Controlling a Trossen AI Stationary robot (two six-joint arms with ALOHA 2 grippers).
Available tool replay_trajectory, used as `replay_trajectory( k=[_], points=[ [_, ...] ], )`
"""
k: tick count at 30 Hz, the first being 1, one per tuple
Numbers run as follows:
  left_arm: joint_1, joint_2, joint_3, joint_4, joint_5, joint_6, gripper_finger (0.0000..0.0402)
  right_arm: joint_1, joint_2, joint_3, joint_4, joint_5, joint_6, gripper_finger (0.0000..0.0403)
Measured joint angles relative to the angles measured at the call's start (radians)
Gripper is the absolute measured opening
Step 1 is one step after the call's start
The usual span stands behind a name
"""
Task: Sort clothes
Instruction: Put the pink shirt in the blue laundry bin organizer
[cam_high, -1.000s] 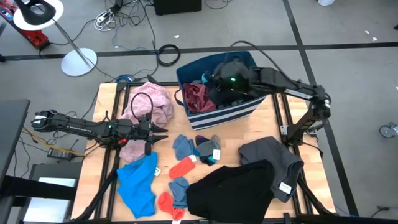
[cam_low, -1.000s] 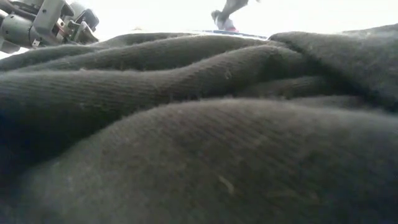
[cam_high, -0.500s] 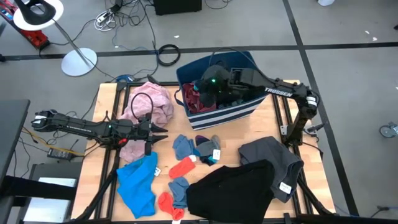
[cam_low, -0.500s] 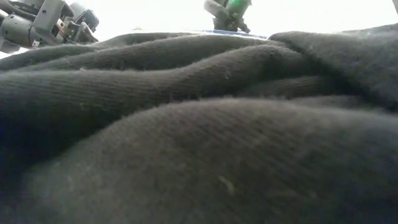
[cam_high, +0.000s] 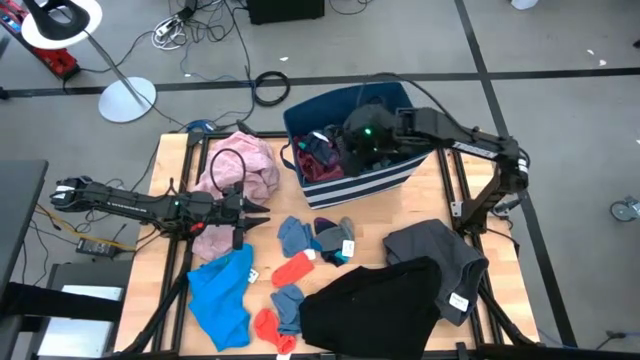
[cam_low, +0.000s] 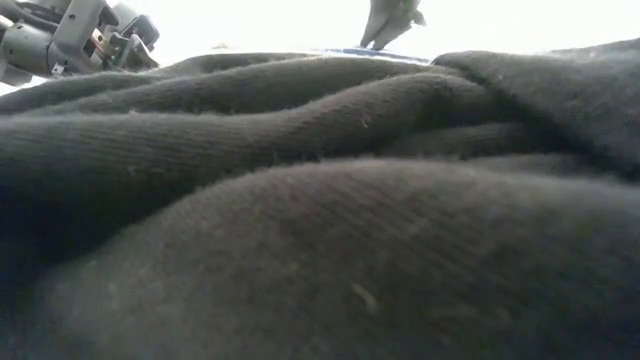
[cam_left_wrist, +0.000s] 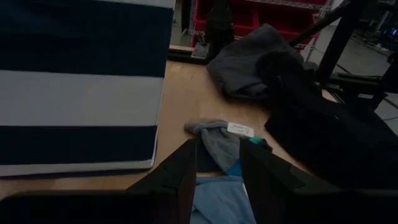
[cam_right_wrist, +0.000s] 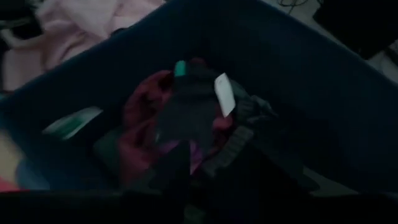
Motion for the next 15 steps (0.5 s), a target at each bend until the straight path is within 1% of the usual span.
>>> replay_trajectory(
  k=[5, 9, 12, 15],
  points=[
    [0.000, 0.000, 0.000, 0.004, 0.000, 0.000, 0.0129, 0.091, -0.053, 0.000, -0.016, 0.000, 0.014, 0.0162],
    [0.000, 0.000, 0.000, 0.005, 0.000, -0.001, 0.0129, 0.182, -0.089, 0.000, -0.049, 0.013, 0.057, 0.0162],
    [0.000, 0.000, 0.000, 0.017, 0.000, -0.001, 0.0129, 0.268, -0.103, 0.000, -0.115, 0.089, 0.106, 0.0160],
    [0.000, 0.000, 0.000, 0.035, 0.000, -0.001, 0.0129, 0.364, -0.117, -0.008, -0.190, 0.177, 0.191, 0.0160]
  ],
)
